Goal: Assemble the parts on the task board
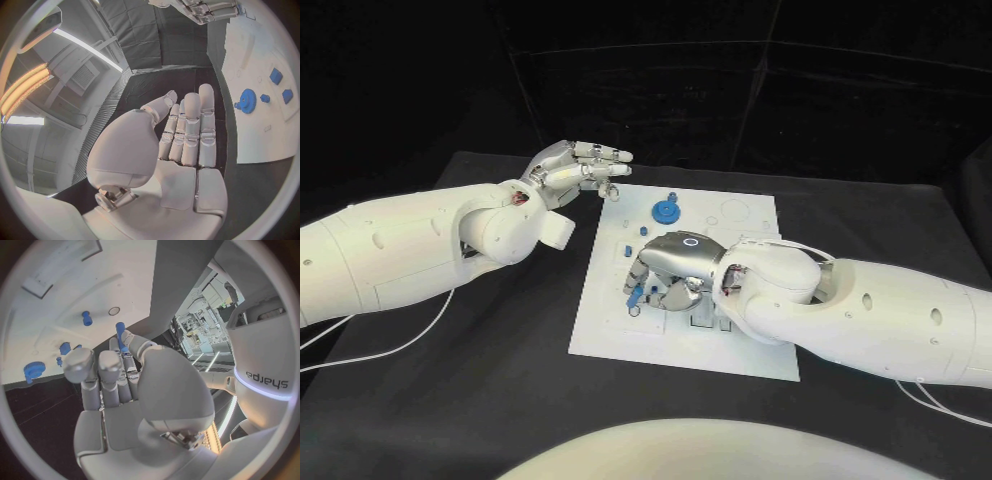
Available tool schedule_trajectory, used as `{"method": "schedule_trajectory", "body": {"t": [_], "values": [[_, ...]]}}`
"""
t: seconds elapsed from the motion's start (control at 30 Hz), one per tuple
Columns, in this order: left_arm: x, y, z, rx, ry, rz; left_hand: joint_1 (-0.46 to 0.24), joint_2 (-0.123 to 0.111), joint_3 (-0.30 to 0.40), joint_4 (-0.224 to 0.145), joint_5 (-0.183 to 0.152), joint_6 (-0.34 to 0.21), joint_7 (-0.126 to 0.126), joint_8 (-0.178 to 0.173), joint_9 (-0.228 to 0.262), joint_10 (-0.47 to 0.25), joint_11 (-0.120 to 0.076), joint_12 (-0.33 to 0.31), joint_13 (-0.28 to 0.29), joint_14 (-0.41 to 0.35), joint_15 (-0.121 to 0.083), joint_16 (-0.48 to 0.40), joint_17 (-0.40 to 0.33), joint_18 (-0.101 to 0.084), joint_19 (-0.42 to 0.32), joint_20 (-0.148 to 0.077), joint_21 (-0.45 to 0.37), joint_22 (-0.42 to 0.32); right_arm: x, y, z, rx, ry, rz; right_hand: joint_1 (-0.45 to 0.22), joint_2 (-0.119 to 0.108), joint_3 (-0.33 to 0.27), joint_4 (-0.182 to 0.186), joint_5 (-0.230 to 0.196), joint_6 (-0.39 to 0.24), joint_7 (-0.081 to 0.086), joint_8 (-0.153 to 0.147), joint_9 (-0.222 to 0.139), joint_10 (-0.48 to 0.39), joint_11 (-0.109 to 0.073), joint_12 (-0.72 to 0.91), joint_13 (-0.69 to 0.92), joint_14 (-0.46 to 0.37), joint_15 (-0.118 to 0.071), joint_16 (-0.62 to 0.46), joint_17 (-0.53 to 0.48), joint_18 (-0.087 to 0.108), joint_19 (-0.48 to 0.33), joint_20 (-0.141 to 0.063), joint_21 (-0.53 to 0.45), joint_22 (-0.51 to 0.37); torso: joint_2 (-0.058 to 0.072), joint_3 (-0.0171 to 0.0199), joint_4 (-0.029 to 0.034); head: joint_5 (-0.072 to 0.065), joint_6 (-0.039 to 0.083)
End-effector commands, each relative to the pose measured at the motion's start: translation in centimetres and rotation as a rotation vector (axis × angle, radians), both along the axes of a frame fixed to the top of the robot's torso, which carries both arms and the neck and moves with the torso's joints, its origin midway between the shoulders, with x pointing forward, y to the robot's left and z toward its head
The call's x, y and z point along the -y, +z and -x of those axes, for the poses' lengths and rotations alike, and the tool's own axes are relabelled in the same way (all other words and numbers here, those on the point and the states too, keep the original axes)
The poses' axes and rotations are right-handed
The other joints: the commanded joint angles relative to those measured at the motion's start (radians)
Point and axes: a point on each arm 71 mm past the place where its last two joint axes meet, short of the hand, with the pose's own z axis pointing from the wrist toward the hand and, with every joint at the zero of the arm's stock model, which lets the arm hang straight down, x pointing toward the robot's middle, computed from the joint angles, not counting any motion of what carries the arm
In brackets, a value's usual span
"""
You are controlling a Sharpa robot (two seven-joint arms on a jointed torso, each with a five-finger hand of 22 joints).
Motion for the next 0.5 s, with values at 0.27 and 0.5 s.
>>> {"method": "schedule_trajectory", "body": {"t": [0.27, 0.5], "values": [[0.27, 0.15, -0.01, 0.004, -0.014, 0.011, 0.004, 0.007, -0.005, 0.0, 0.003, -0.006, 0.002, 0.004, -0.001, -0.006, 0.002, 0.003, 0.001, -0.005, 0.0, -0.007, -0.001, 0.013, -0.006, 0.002, -0.004, -0.001, -0.59, -0.74, 0.03, 0.031, 0.028, 0.066, -0.012, -0.001, 0.004, -0.002, 0.008, -0.002, 0.005, -0.002, 0.001, 0.0, 0.009, -0.006, 0.0, 0.015, 0.005, 0.005, 0.003, -0.005, -0.005, 0.005, 0.006, 0.002, 0.001, 0.0004, -0.0002, 0.003, -0.003], [0.3, 0.15, -0.03, 0.003, -0.015, 0.011, 0.004, 0.007, -0.005, 0.0, 0.003, -0.006, 0.002, 0.004, -0.001, -0.006, 0.002, 0.003, 0.001, -0.005, 0.0, -0.007, -0.001, 0.013, -0.006, 0.002, -0.004, -0.001, -0.8, -1.06, 0.05, 0.029, 0.034, 0.094, -0.015, -0.003, 0.003, -0.002, 0.01, -0.001, 0.005, -0.002, 0.001, 0.002, 0.009, -0.007, 0.0, 0.016, 0.005, 0.009, 0.006, -0.005, -0.006, 0.006, 0.006, 0.003, 0.0, 0.0002, 0.0004, 0.004, -0.006]]}}
